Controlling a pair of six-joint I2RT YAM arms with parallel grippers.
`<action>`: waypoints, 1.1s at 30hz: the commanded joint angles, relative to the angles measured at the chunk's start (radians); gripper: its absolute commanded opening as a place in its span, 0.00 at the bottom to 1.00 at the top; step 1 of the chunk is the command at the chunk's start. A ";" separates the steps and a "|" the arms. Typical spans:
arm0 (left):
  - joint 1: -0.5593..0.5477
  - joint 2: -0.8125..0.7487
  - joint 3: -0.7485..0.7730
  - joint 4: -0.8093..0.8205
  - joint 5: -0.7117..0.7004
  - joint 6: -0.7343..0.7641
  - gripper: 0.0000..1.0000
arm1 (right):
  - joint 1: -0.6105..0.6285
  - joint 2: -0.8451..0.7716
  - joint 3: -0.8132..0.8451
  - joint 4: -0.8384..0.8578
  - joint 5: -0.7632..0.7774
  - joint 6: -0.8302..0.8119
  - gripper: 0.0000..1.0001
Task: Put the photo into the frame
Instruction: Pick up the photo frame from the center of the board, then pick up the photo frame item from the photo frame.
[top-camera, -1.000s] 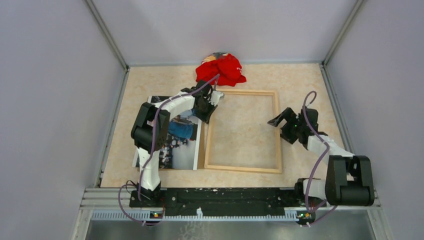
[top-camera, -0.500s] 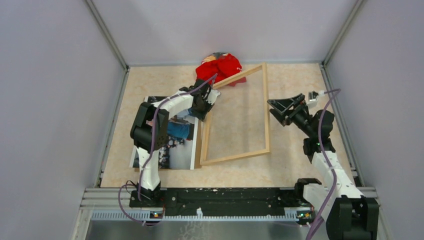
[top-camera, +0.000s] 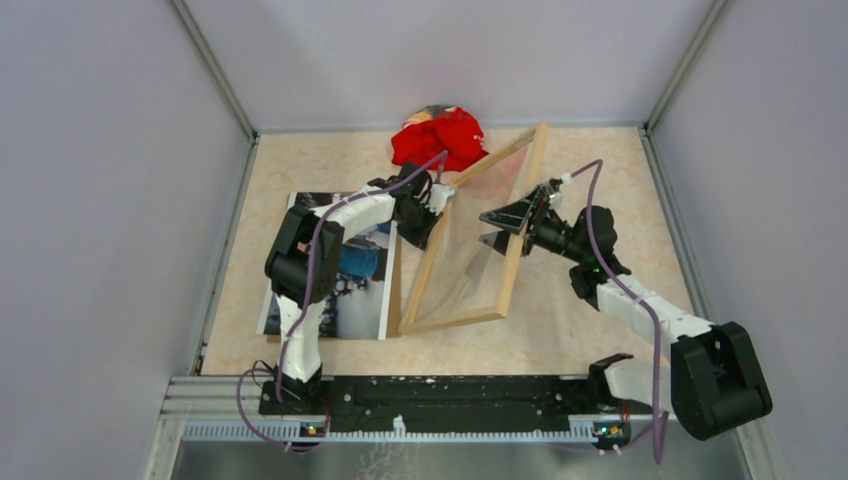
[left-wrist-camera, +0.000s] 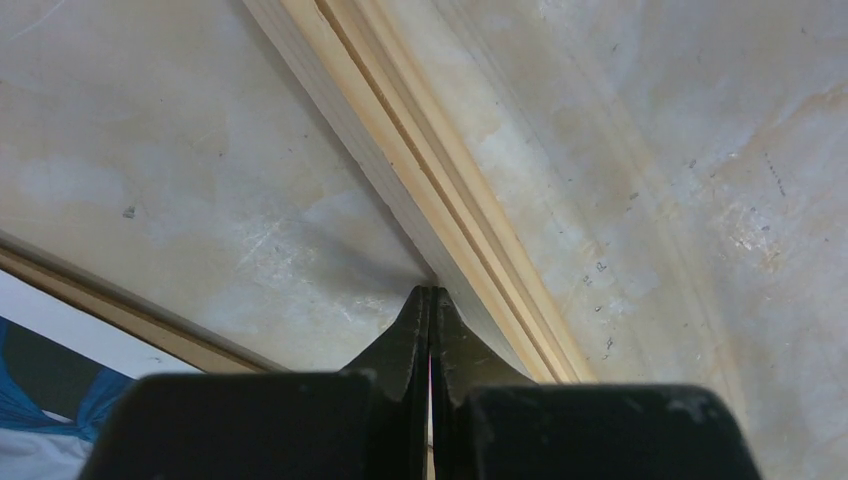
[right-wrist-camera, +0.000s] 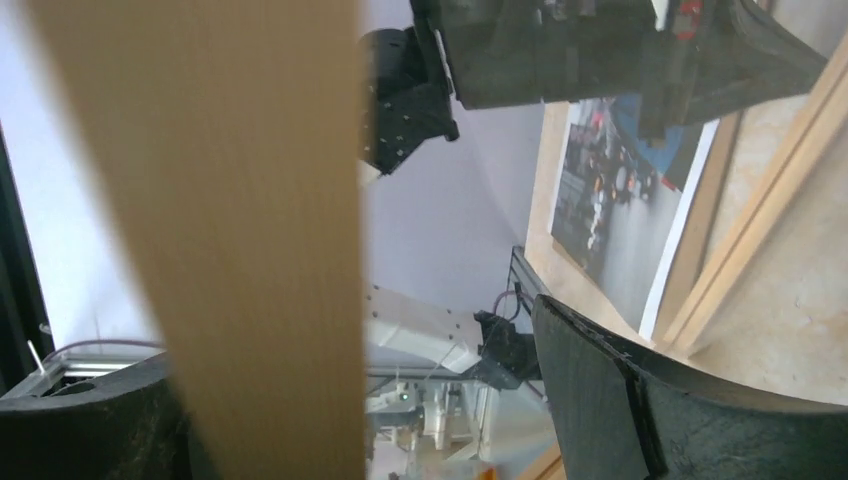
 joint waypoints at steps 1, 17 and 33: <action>-0.013 -0.023 -0.037 -0.015 0.051 -0.003 0.00 | 0.010 -0.027 0.113 -0.039 0.023 -0.063 0.88; 0.075 -0.220 0.363 -0.329 0.101 0.076 0.64 | 0.010 -0.023 0.205 -0.159 0.021 -0.116 0.88; -0.077 -0.322 0.686 -0.684 0.524 0.027 0.98 | 0.021 0.058 0.303 -0.168 0.040 -0.115 0.86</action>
